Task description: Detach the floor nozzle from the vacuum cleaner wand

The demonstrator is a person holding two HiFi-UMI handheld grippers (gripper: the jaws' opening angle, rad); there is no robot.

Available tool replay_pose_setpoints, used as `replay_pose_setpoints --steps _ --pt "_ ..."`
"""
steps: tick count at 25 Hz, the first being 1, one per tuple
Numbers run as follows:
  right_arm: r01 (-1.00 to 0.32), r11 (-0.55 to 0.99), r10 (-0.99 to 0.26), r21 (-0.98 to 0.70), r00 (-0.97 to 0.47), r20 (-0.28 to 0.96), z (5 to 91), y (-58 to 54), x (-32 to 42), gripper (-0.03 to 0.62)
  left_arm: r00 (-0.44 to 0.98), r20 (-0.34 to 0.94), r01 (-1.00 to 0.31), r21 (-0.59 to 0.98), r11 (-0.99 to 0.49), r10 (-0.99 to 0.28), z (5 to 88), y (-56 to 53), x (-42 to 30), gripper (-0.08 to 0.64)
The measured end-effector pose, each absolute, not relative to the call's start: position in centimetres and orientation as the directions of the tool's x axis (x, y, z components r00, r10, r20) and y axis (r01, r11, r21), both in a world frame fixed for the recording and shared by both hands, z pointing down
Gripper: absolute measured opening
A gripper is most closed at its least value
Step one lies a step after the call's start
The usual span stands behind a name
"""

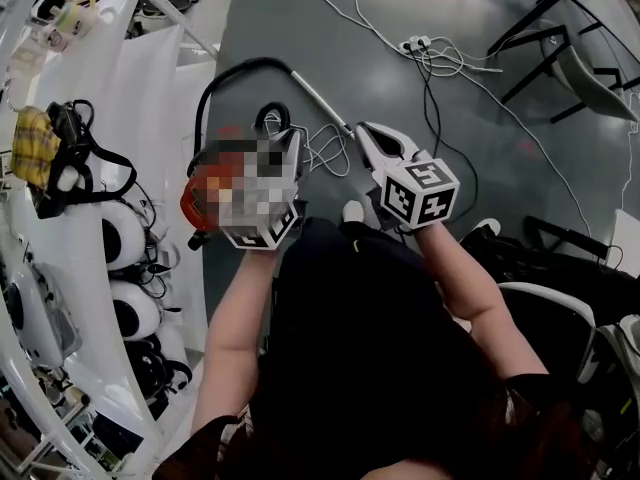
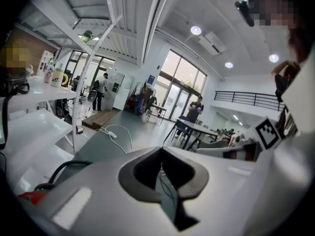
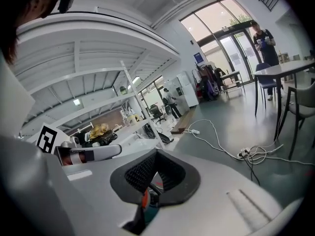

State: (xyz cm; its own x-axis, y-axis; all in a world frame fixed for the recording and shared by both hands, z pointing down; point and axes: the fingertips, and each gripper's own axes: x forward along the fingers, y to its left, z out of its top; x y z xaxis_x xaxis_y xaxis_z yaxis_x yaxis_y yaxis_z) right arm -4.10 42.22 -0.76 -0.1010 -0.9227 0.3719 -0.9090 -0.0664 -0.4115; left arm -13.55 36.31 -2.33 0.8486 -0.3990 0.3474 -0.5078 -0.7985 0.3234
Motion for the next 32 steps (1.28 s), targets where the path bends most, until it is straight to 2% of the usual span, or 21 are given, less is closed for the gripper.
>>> replay_pose_setpoints --steps 17,32 --pt "-0.898 -0.044 -0.912 -0.438 -0.143 0.385 1.2 36.1 1.0 -0.002 0.831 0.346 -0.542 0.323 -0.776 -0.437 -1.0 29.6 -8.1 0.011" --pt "-0.907 0.037 -0.884 -0.420 -0.225 0.409 2.2 19.8 5.0 -0.002 0.818 0.373 -0.566 0.378 -0.733 -0.439 1.9 13.2 -3.3 0.011"
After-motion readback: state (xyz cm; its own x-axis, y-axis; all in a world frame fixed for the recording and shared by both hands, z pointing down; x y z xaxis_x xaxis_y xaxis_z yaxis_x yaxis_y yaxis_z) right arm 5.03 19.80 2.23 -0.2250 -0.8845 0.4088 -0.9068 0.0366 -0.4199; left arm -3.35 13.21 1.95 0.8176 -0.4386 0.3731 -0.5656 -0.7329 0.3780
